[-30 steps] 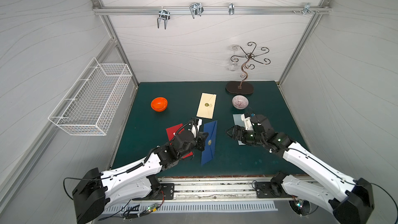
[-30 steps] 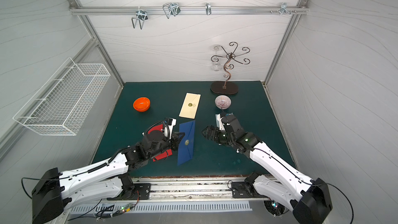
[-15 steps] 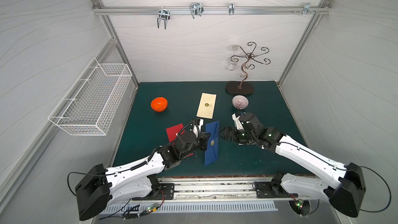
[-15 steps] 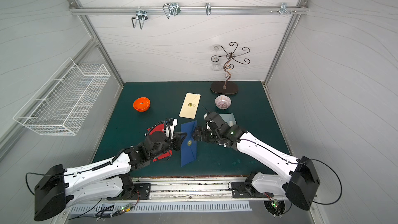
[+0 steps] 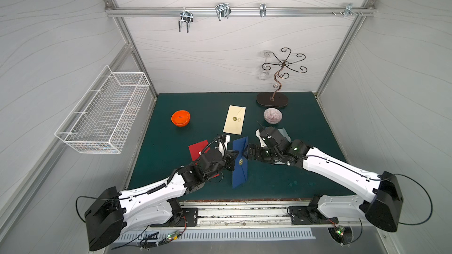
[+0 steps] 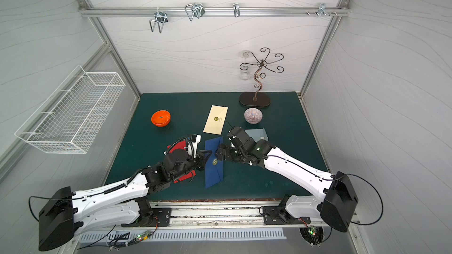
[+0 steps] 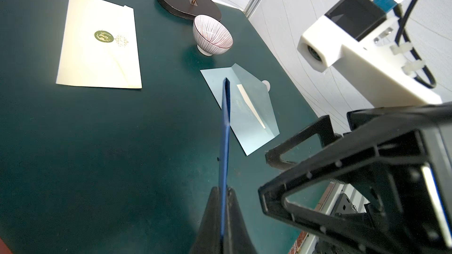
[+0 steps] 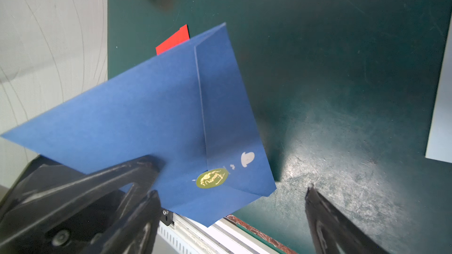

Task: Open the envelope
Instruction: Open the envelope flap on the envelope.

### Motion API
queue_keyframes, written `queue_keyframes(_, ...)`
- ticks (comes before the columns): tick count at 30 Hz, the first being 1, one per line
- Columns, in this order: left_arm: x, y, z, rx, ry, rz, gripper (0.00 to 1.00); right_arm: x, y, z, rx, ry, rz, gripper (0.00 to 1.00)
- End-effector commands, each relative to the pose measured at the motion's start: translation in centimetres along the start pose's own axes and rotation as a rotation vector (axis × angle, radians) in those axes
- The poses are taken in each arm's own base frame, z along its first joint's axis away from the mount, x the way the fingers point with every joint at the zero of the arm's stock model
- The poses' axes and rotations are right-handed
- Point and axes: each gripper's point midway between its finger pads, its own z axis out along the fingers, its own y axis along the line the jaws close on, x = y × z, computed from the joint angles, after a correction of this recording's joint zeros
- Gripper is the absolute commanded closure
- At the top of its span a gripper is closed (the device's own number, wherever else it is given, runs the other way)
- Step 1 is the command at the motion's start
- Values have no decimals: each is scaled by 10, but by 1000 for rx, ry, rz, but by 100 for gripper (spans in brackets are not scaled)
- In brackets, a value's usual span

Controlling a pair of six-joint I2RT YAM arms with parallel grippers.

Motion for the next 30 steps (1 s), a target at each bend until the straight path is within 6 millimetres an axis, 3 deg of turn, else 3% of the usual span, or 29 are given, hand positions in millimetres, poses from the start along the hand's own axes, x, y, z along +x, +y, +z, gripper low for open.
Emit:
queue_keyframes(1, -13, -8, -4, 28, -57, -10, 100, 0, -3, -1, 45, -1, 21, 7)
queue_keyframes(14, -15, -7, -5, 25, -69, 2, 100, -3, -7, -1, 77, -17, 46, 7)
queue_keyframes(21, -16, -7, -5, 24, -74, 5, 100, -5, -19, 0, 173, -29, 50, 8)
queue_keyframes(30, -16, -9, -4, 31, -70, 11, 100, -5, -9, 7, 162, -12, 34, 8)
